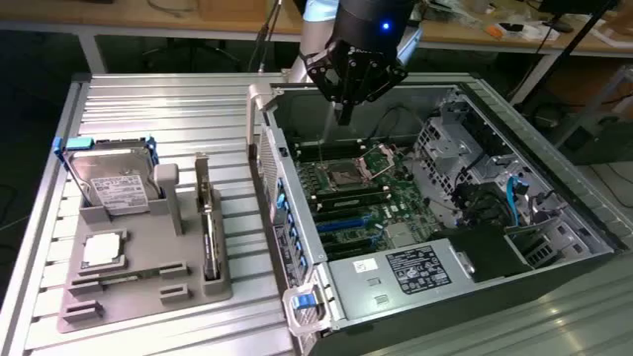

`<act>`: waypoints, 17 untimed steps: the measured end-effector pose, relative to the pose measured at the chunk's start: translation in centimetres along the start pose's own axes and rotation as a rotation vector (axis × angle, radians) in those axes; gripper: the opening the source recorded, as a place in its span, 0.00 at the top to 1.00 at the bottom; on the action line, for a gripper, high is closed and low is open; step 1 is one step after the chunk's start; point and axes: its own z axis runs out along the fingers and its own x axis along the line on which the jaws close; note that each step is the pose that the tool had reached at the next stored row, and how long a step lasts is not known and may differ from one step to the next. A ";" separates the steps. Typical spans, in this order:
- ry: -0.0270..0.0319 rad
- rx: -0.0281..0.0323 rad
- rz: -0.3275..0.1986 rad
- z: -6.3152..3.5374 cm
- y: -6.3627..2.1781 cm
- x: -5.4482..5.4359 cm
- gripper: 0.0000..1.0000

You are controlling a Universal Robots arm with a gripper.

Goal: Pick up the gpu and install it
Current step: 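Reach for the gpu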

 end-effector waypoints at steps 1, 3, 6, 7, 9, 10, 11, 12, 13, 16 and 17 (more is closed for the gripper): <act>0.0000 0.0000 0.001 0.00 -0.01 0.0 0.89; 0.0000 0.0001 0.002 0.00 -0.02 0.0 0.89; -0.0001 0.0001 0.003 0.00 -0.03 0.0 0.89; -0.0002 0.0000 0.003 0.00 -0.03 0.0 0.89; -0.0001 0.0001 0.003 -0.01 -0.04 0.1 0.89; -0.0001 0.0000 0.003 0.00 -0.04 0.1 0.89; -0.0001 0.0000 0.003 -0.01 -0.04 0.1 0.89; -0.0001 0.0000 0.003 -0.01 -0.05 0.2 0.89; -0.0001 0.0000 0.003 -0.01 -0.05 0.2 0.89; -0.0001 0.0000 0.003 -0.01 -0.06 0.3 0.89; -0.0001 0.0001 0.003 -0.01 -0.06 0.3 0.89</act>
